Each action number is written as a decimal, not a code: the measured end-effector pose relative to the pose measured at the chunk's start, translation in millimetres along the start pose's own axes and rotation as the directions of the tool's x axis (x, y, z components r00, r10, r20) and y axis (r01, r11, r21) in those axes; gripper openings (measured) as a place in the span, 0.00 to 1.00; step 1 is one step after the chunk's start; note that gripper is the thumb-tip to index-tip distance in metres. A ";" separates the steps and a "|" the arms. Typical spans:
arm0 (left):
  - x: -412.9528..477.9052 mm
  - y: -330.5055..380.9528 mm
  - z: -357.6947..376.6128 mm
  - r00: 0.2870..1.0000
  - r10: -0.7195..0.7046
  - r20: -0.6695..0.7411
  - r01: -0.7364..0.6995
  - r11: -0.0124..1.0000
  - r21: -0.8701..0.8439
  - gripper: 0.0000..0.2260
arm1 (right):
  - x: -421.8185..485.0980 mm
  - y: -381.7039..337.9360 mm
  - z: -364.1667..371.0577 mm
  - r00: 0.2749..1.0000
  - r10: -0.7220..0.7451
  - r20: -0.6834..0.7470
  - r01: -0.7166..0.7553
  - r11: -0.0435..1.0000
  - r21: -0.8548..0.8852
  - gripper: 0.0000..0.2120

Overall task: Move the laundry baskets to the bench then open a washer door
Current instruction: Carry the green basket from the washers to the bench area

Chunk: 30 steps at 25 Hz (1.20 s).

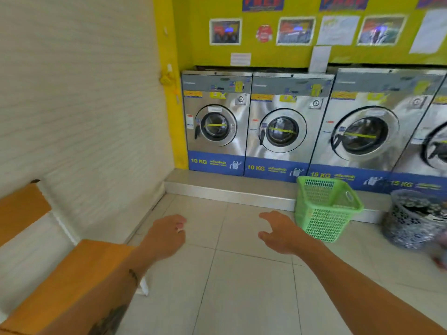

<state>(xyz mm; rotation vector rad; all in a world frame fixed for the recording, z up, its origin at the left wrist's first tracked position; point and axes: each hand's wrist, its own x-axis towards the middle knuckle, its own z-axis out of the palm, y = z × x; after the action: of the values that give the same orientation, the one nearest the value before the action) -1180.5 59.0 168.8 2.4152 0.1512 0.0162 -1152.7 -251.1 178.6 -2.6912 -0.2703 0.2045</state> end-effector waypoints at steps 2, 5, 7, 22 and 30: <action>53.3 33.8 30.5 0.998 0.060 0.033 -0.061 0.998 0.027 0.12 | 27.8 40.4 -23.2 0.998 0.048 -0.043 -0.048 0.999 0.005 0.30; 137.5 79.9 70.1 0.987 0.142 0.080 -0.145 0.989 0.026 0.15 | 71.6 95.7 -50.6 0.985 0.138 -0.100 -0.138 0.990 0.011 0.30; 199.1 108.7 98.1 0.975 0.190 0.119 -0.192 0.981 0.004 0.16 | 107.1 134.2 -67.2 0.971 0.199 -0.133 -0.199 0.980 0.009 0.29; 531.7 377.5 328.8 0.810 0.422 0.407 -0.460 0.888 -0.004 0.17 | 300.6 430.9 -225.8 0.771 0.583 -0.256 -0.572 0.811 0.121 0.25; 655.6 468.4 452.4 0.857 0.302 0.418 -0.367 0.926 0.084 0.16 | 436.6 618.4 -304.0 0.778 0.615 -0.125 -0.600 0.787 0.142 0.27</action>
<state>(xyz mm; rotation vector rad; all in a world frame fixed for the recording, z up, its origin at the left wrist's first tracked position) -456.4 -512.9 118.9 2.5174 -0.4773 -0.3405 -575.7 -826.8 143.3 -2.5864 0.6661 0.1718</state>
